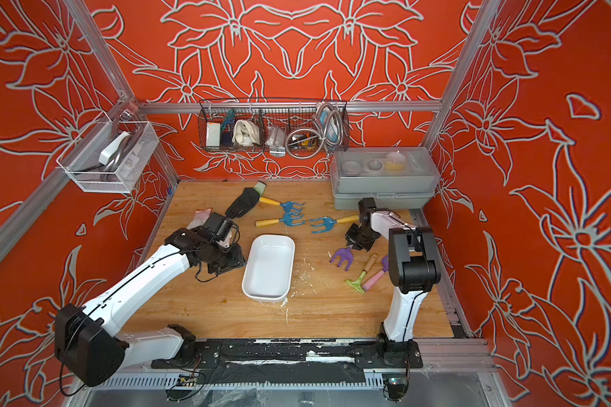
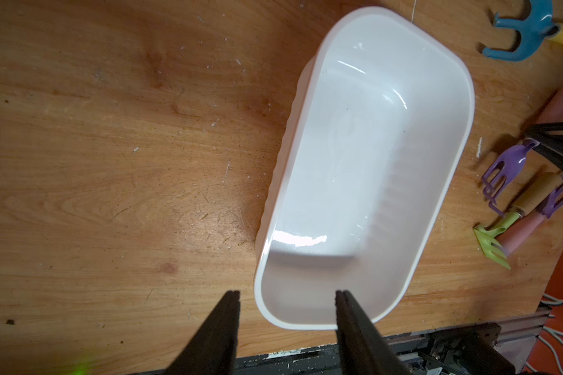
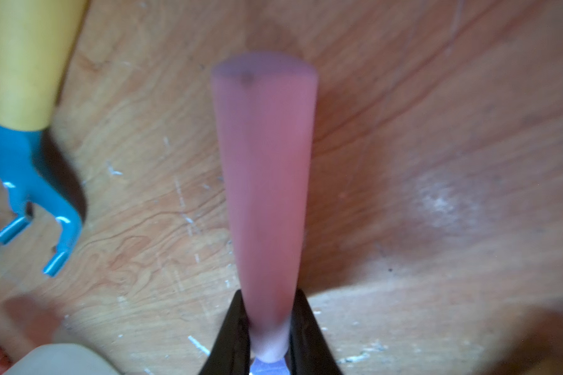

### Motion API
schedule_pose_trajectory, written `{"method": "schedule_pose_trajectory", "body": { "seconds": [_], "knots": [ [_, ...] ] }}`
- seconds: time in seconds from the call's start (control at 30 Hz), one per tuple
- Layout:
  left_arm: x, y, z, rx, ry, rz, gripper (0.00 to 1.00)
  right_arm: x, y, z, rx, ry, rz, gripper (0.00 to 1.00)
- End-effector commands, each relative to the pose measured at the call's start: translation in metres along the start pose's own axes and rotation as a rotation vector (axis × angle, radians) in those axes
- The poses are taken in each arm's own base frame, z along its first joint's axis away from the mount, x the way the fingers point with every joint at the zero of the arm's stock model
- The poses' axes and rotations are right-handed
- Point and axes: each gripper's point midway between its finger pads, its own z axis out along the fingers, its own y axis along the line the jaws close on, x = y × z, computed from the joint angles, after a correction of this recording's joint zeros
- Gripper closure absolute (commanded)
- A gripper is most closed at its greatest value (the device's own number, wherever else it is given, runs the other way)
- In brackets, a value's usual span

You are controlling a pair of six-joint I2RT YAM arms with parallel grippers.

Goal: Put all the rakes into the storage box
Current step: Pick up the rake at the center of the board, then place the rake in the storage box.

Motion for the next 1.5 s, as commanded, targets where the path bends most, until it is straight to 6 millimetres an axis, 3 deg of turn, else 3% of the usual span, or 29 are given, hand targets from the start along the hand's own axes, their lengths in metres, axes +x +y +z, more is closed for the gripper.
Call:
{"method": "schedule_pose_trajectory", "body": {
  "seconds": [0.0,0.13,0.23,0.4,0.53,0.8,1.0,1.2,1.47],
  "knots": [
    [0.005,0.007,-0.005,-0.004,-0.001,-0.014,0.50,0.001,0.025,-0.026,-0.112,-0.010,0.020,1.00],
    [0.008,0.009,-0.006,0.003,-0.006,-0.026,0.50,0.014,0.047,-0.045,-0.191,-0.008,-0.010,1.00],
    [0.011,0.012,-0.008,0.009,-0.014,-0.037,0.50,0.035,0.068,-0.062,-0.242,0.003,-0.073,1.00],
    [0.019,0.021,-0.011,0.009,-0.021,-0.065,0.50,0.086,0.106,-0.090,-0.290,0.012,-0.225,1.00],
    [0.030,0.032,-0.013,0.001,-0.023,-0.092,0.50,0.131,0.136,-0.099,-0.308,0.027,-0.328,1.00],
    [0.050,0.050,-0.026,0.013,-0.043,-0.141,0.50,0.208,0.183,-0.085,-0.333,0.103,-0.441,1.00],
    [0.063,0.057,-0.036,0.037,-0.046,-0.165,0.49,0.251,0.215,-0.062,-0.318,0.162,-0.519,1.00],
    [0.072,0.065,-0.044,0.040,-0.058,-0.177,0.47,0.269,0.228,-0.033,-0.280,0.205,-0.529,1.00],
    [0.078,0.068,-0.044,0.050,-0.053,-0.187,0.47,0.268,0.228,-0.003,-0.223,0.213,-0.509,1.00]
  ]
}}
